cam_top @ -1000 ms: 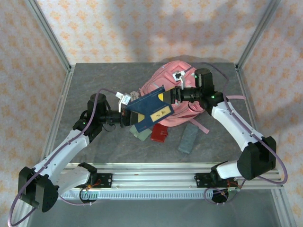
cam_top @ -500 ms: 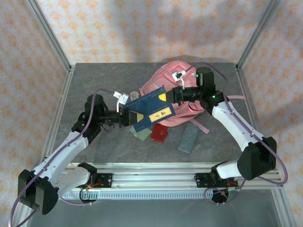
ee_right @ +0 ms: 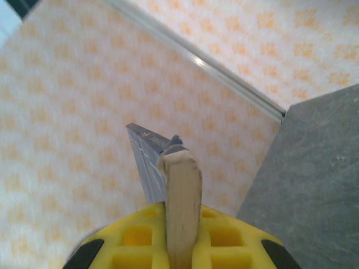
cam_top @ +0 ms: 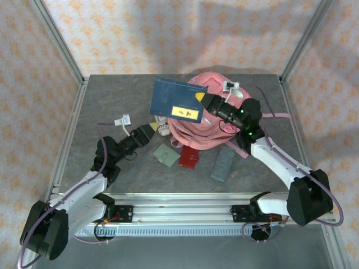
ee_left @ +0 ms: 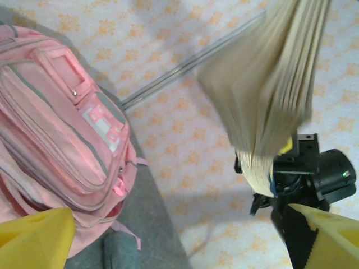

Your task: Pack the student bag

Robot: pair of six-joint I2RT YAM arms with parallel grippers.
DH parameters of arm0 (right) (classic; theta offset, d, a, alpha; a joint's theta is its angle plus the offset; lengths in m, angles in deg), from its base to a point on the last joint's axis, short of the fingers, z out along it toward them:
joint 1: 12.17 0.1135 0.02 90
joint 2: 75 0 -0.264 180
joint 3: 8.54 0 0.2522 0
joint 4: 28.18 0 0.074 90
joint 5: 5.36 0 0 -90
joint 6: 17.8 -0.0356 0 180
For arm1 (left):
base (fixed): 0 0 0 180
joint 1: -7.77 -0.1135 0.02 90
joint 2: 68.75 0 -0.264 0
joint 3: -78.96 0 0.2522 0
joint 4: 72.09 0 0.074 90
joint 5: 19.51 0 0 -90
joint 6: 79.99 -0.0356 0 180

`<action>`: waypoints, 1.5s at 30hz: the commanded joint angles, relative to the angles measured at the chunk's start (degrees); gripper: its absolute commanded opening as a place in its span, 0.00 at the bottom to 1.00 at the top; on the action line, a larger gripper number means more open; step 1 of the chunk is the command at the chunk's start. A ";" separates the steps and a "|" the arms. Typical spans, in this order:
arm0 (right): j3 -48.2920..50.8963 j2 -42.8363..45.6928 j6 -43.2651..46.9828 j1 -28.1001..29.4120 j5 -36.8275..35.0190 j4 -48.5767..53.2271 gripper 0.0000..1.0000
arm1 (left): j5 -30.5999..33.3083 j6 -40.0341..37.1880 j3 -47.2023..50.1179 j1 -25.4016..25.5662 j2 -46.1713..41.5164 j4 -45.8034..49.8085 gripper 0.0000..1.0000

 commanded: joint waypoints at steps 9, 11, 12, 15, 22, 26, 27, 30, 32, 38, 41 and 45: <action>2.46 0.45 -7.71 9.94 -16.75 -14.16 0.00 | 13.19 0.54 -1.03 9.31 5.83 -25.32 0.99; 2.71 0.53 -7.60 11.33 -17.69 -13.86 0.00 | 15.25 -0.60 -1.61 9.89 6.02 -24.47 0.99; 3.08 0.78 -7.26 12.21 -18.70 -13.42 0.00 | 16.59 -0.94 -1.74 10.18 6.08 -24.60 0.99; 4.53 0.98 -6.57 13.73 -20.80 -12.54 0.00 | 18.36 -1.14 -2.24 10.38 6.50 -26.81 0.96; 6.76 0.16 -7.14 15.42 -21.25 -14.09 0.00 | 17.54 -0.30 -4.92 10.93 9.84 -28.08 0.75; 7.51 0.35 -5.65 15.91 -20.64 -12.30 0.00 | 20.33 -0.18 -4.18 10.88 9.35 -26.35 0.07; 7.43 0.55 -4.75 15.91 -20.74 -10.21 0.00 | 21.11 -0.69 -4.21 10.89 8.60 -24.27 0.00; 5.24 1.60 1.06 15.51 -21.14 -0.16 0.27 | 22.35 -3.20 -5.27 10.47 5.17 -13.59 0.00; 1.79 2.40 6.79 14.57 -23.31 12.32 0.52 | 23.65 -5.00 -6.51 9.24 1.94 -3.12 0.00; -11.48 -2.44 27.18 12.84 -37.69 48.49 0.61 | 23.84 -9.32 -7.49 1.90 -8.83 26.27 0.00; -16.63 -8.36 32.52 12.99 -42.22 56.72 0.60 | 21.73 -9.23 -6.77 -0.78 -12.30 34.10 0.00; -20.60 -14.91 36.57 13.62 -45.94 58.18 0.59 | 20.42 -7.52 -5.15 -1.18 -15.06 36.77 0.00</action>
